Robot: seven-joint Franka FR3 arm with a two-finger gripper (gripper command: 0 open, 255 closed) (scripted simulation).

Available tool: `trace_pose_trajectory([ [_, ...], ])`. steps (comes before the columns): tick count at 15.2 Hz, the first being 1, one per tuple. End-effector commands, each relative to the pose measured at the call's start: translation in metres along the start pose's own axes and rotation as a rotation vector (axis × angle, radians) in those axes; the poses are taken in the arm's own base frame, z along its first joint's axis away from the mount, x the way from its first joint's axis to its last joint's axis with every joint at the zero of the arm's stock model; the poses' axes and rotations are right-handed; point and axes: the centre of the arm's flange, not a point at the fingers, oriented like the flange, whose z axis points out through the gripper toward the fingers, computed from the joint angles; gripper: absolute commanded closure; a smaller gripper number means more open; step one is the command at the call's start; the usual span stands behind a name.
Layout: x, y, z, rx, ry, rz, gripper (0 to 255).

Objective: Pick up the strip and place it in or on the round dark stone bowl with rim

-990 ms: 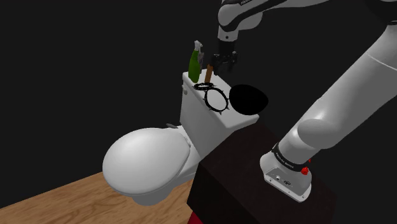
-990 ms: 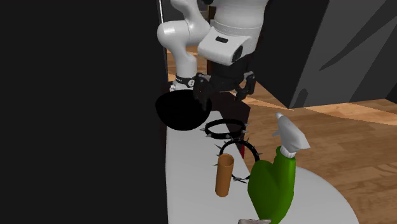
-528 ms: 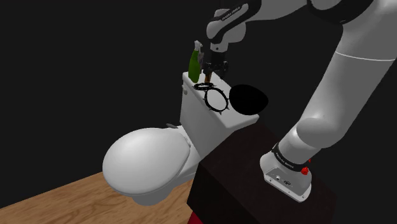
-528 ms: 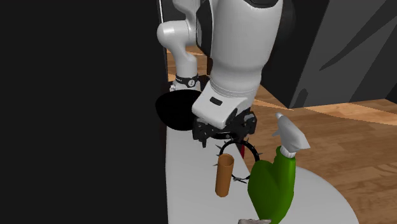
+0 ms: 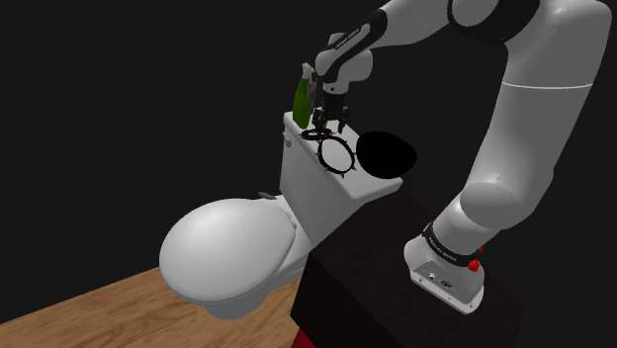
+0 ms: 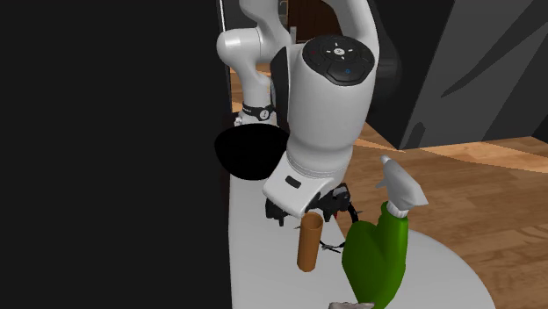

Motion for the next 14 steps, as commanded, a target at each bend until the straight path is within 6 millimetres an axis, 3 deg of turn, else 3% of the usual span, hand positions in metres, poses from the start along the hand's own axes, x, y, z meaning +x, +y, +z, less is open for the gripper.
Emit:
trace_pose_trajectory([
  [1,0.0002,-0.0001,0.0110,0.000,0.000,0.000,0],
  [9,0.0003,-0.0001,0.0140,0.000,0.000,0.000,0],
  [10,0.0003,-0.0001,0.0140,0.000,0.000,0.000,255],
  [14,0.0005,-0.0014,0.0134,0.000,0.000,0.000,255],
])
